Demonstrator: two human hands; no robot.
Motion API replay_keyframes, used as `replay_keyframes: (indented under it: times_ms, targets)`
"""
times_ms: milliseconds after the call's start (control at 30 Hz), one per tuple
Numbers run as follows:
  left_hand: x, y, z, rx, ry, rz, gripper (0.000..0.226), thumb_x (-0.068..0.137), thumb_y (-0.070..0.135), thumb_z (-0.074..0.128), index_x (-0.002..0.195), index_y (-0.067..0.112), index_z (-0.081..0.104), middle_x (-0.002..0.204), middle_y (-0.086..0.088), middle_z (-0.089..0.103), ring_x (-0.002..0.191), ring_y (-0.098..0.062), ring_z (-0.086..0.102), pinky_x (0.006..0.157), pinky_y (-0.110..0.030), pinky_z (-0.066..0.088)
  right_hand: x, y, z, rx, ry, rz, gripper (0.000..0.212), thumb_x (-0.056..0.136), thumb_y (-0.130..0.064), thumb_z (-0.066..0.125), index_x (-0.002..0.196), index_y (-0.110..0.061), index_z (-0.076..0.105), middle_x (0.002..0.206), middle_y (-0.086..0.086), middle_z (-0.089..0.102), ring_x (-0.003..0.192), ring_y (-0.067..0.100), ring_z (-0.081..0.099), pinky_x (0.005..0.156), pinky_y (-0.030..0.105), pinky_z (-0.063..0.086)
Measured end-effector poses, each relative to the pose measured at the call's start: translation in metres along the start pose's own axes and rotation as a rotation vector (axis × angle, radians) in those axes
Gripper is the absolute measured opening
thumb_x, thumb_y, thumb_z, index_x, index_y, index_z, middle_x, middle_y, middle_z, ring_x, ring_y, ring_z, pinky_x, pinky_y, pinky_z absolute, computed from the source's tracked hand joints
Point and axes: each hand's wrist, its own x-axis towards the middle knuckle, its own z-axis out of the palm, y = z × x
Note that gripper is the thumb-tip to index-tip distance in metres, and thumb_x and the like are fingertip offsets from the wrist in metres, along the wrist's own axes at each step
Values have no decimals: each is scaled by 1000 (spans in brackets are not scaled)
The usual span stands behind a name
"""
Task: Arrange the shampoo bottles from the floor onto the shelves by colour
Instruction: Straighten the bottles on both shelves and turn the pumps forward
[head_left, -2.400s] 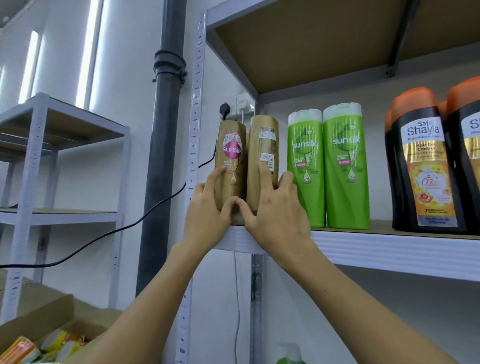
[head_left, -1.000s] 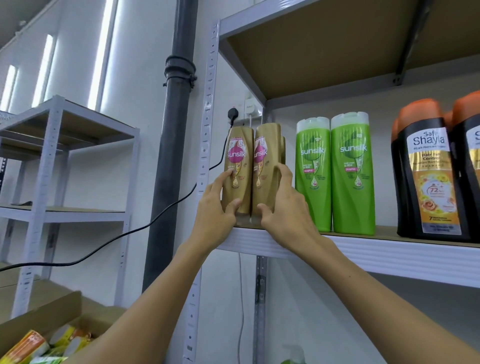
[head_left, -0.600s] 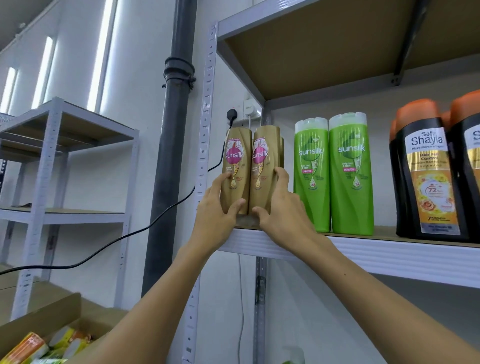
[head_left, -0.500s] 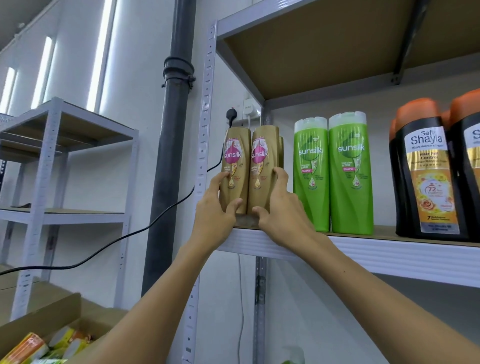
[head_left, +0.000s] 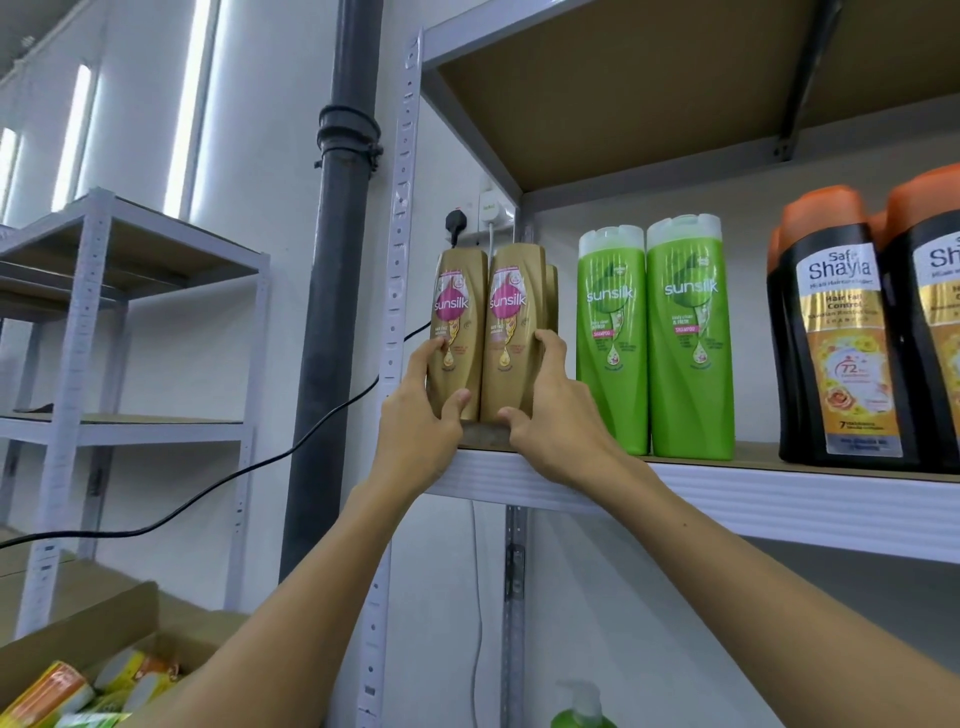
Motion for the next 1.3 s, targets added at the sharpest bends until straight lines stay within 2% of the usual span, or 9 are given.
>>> replay_keyframes:
  times_ms: [200, 300, 400, 533, 633, 800, 967, 1167, 1300]
  targets:
    - [-4, 4, 2, 11, 5, -12, 64, 96, 23, 65, 150, 32, 32, 142, 4, 49, 125, -19, 54, 100, -41, 52, 1, 1, -4, 49, -27, -2, 83, 92, -15, 68, 151, -22, 11, 102, 12, 58, 86, 30, 57, 77, 35, 44]
    - [-7, 5, 3, 18, 33, -17, 63, 96, 24, 65, 150, 31, 34, 143, 3, 50, 126, -20, 54, 102, -43, 52, 0, 2, -1, 49, -6, -21, 86, 89, -25, 73, 151, -25, 13, 108, 11, 64, 94, 31, 60, 87, 39, 51]
    - [-7, 6, 2, 3, 33, -27, 62, 96, 22, 65, 149, 30, 35, 142, 3, 50, 125, -20, 55, 101, -45, 53, 1, 2, -1, 80, 21, -8, 84, 88, -23, 76, 149, -29, 18, 113, 12, 64, 101, 31, 59, 93, 42, 51]
    - [-8, 8, 2, 17, 40, -17, 61, 96, 20, 64, 149, 30, 35, 142, 0, 51, 124, -17, 53, 100, -36, 50, 2, 0, -3, 70, -28, 24, 84, 92, -18, 71, 152, -26, 14, 116, 15, 60, 98, 28, 52, 91, 39, 46]
    - [-9, 8, 2, 42, 52, -12, 61, 97, 22, 64, 150, 29, 34, 141, 0, 52, 117, -11, 51, 97, -28, 46, 1, 0, -2, 25, -14, 25, 85, 92, -21, 70, 154, -26, 12, 117, 18, 62, 105, 33, 56, 91, 40, 47]
    - [-11, 6, 4, 32, 69, -20, 60, 96, 25, 65, 149, 29, 37, 139, 1, 55, 115, -10, 52, 97, -29, 48, -9, 3, 1, -63, 55, 24, 92, 89, -38, 72, 155, -35, 9, 108, 15, 66, 103, 36, 61, 87, 44, 53]
    - [-10, 3, 2, 32, 71, -17, 60, 96, 24, 65, 149, 28, 37, 140, 0, 55, 121, -16, 55, 100, -33, 49, -8, -2, 5, -38, 32, 64, 92, 89, -33, 74, 153, -34, 8, 101, 9, 59, 97, 34, 59, 76, 39, 47]
    - [-8, 2, 2, 39, 65, -15, 60, 97, 25, 64, 150, 29, 36, 140, 0, 54, 119, -15, 55, 101, -34, 49, -3, 0, 2, -5, 13, 80, 93, 87, -31, 76, 153, -34, 11, 115, 12, 63, 110, 34, 58, 88, 45, 50]
    - [-11, 1, 3, 58, 79, -12, 62, 96, 26, 65, 151, 28, 37, 139, 0, 56, 116, -10, 53, 100, -29, 46, -5, 1, 4, -39, 49, 65, 95, 87, -34, 76, 156, -37, 11, 116, 11, 64, 110, 32, 58, 85, 42, 50]
